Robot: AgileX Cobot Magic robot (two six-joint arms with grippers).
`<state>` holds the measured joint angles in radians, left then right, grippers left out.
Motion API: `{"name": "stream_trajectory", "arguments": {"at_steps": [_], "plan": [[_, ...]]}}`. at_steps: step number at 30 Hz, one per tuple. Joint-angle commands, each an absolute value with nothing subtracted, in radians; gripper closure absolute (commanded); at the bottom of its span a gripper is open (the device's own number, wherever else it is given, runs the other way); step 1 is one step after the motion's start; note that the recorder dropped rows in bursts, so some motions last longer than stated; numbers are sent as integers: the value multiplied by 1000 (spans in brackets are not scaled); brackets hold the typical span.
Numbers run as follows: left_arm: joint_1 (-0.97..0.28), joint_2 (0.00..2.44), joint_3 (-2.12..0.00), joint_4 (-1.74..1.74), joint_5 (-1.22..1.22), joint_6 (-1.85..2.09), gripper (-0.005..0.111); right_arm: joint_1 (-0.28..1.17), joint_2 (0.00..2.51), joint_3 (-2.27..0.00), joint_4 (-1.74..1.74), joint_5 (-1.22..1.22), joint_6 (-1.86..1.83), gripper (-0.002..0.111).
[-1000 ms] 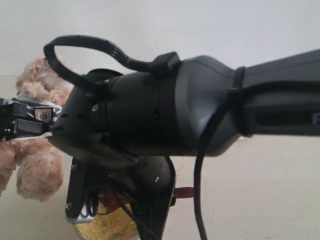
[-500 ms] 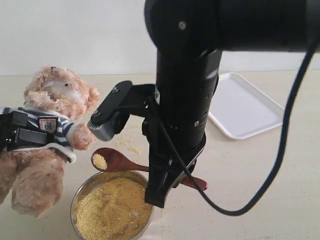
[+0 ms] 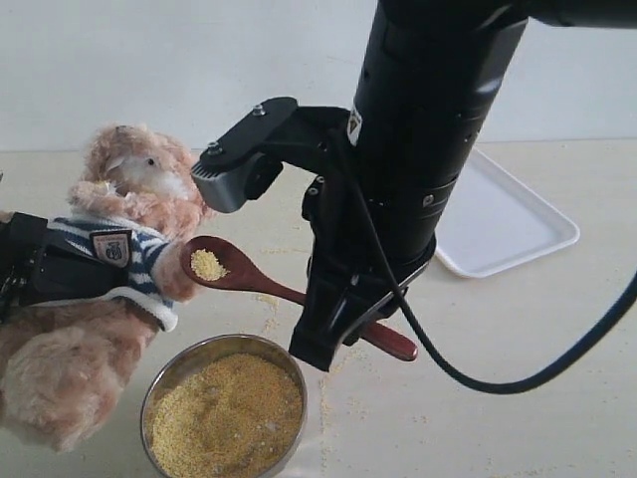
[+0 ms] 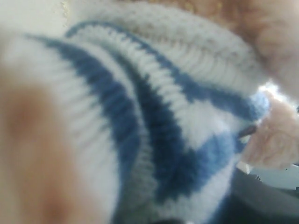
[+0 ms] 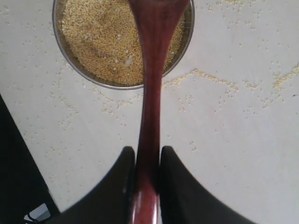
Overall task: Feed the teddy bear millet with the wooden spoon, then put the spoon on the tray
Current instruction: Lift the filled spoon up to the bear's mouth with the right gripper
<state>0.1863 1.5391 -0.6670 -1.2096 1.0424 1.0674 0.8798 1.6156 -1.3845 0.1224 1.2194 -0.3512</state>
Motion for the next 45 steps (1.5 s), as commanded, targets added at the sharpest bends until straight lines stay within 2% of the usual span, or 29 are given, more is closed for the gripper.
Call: {"name": "stream_trajectory", "arguments": {"at_steps": [1,10,20,32,36,39,45], "plan": [[189,1536,-657,-1241,1047,1070,102,876,1604,-1415,109,1221,-297,109],[189,1536,-650,-1240,1098,1014,102,876,1634,-1568,117,1221,-258,109],[189,1536,-565,-1278,1110,1010,102,876,1791,-1723,118,1221,-225,109],[189,1536,-566,-1297,1110,1020,102,881,1846,-1751,31,1221,-319,109],[189,1536,-566,-1310,1117,1021,102,933,1850,-1745,-66,1178,-327,109],[189,1536,-566,-1312,1122,1027,102,1013,1850,-1745,-296,1143,-249,109],[189,1536,-566,-1317,1122,1032,102,1080,1866,-1745,-433,1219,-234,109]]}}
